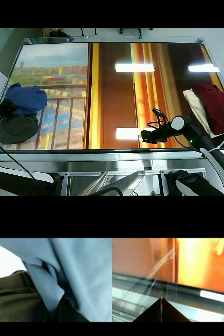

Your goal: Fold the shirts.

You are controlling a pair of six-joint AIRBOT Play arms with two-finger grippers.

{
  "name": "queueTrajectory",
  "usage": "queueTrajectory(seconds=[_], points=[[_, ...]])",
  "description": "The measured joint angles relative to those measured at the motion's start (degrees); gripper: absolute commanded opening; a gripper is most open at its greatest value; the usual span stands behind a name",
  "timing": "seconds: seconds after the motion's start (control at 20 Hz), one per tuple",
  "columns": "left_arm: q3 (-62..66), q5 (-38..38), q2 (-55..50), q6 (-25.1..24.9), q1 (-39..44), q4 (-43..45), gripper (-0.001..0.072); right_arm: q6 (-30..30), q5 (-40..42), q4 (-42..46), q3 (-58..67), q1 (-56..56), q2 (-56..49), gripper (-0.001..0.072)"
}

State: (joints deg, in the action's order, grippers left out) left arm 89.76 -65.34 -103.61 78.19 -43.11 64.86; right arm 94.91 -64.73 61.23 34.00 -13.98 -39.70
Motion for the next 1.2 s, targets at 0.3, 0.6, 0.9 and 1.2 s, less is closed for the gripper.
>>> queueTrajectory(seconds=[0.3,0.6,0.9,1.2], points=[[-1.8,-10.6,0.2,-1.3,-0.3,5.0,0.0018,0.0,0.0,0.0,0.0,0.0,0.0,0.0018],[-4.2,-15.5,0.2,-1.1,-1.7,6.5,0.0669,0.0,0.0,0.0,0.0,0.0,0.0,0.0017],[4.2,-14.3,0.2,-0.8,-0.9,1.4,0.0669,0.0,0.1,0.0,0.0,0.0,0.0,0.0017],[6.5,-11.3,-1.3,-0.7,1.0,0.2,0.0669,0.0,0.2,0.1,0.0,0.0,0.0,0.0018]])
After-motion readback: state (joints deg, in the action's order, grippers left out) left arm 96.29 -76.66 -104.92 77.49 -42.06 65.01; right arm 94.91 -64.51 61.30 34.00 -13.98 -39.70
